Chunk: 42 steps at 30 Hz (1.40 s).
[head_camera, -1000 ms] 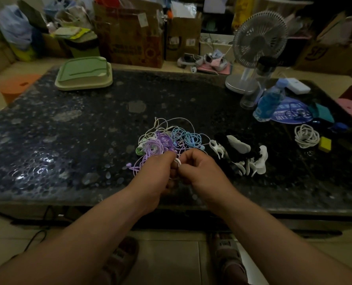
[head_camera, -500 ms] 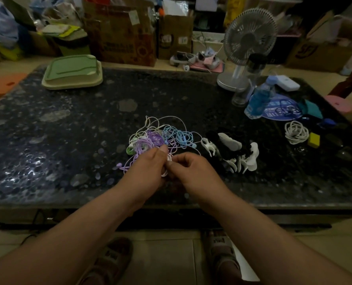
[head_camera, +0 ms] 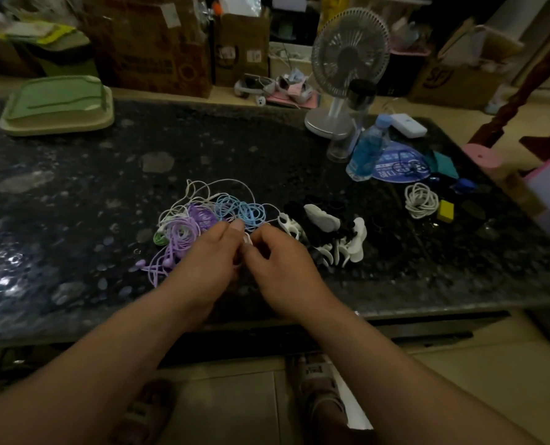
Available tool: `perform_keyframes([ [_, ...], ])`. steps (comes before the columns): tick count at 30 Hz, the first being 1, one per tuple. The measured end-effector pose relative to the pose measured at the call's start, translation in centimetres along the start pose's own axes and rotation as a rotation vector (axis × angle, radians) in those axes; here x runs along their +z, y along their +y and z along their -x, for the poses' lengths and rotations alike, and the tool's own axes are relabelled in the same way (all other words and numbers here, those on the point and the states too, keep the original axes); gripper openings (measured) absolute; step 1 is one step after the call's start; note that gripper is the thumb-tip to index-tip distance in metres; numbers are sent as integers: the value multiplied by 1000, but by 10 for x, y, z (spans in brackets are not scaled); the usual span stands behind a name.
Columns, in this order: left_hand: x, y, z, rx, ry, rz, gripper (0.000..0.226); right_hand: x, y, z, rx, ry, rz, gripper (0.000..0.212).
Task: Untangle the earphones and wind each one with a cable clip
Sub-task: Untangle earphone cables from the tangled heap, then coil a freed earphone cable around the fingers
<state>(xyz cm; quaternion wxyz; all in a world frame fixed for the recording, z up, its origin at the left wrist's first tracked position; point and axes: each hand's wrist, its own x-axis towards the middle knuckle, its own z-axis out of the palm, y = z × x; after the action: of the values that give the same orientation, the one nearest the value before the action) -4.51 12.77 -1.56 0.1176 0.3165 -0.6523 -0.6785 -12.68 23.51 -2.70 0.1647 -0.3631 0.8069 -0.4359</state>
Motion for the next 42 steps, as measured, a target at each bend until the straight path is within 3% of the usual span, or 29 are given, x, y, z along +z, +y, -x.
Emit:
perform_keyframes([
  [4, -1, 0, -8, -83, -167, 7, 33, -16, 10, -2, 11, -146, -1, 22],
  [8, 13, -4, -8, 4, -119, 22, 38, -13, 13, -1, 1, -85, 48, 26],
  [12, 11, -7, -12, 137, -63, -185, 37, -10, 14, -4, 13, -65, 24, 28],
  [21, 9, 3, -14, 71, -96, -50, 34, -26, 16, -18, -3, -185, -7, 20],
  [26, 10, 5, -15, 40, -126, -45, 34, -16, 15, -19, -106, -49, 97, 27],
  [30, 6, 0, -20, 49, -123, -29, 39, -3, 11, -19, -15, -11, 83, 28],
  [36, -2, -5, -31, 110, -105, -192, 37, 1, 5, -20, -4, 24, 132, 26],
  [41, -5, -7, -37, 92, -45, -225, 41, -20, 1, -35, 103, -234, 150, 25],
  [42, -7, -8, -39, 81, -17, -234, 42, -31, 4, -41, 147, -205, 128, 23],
])
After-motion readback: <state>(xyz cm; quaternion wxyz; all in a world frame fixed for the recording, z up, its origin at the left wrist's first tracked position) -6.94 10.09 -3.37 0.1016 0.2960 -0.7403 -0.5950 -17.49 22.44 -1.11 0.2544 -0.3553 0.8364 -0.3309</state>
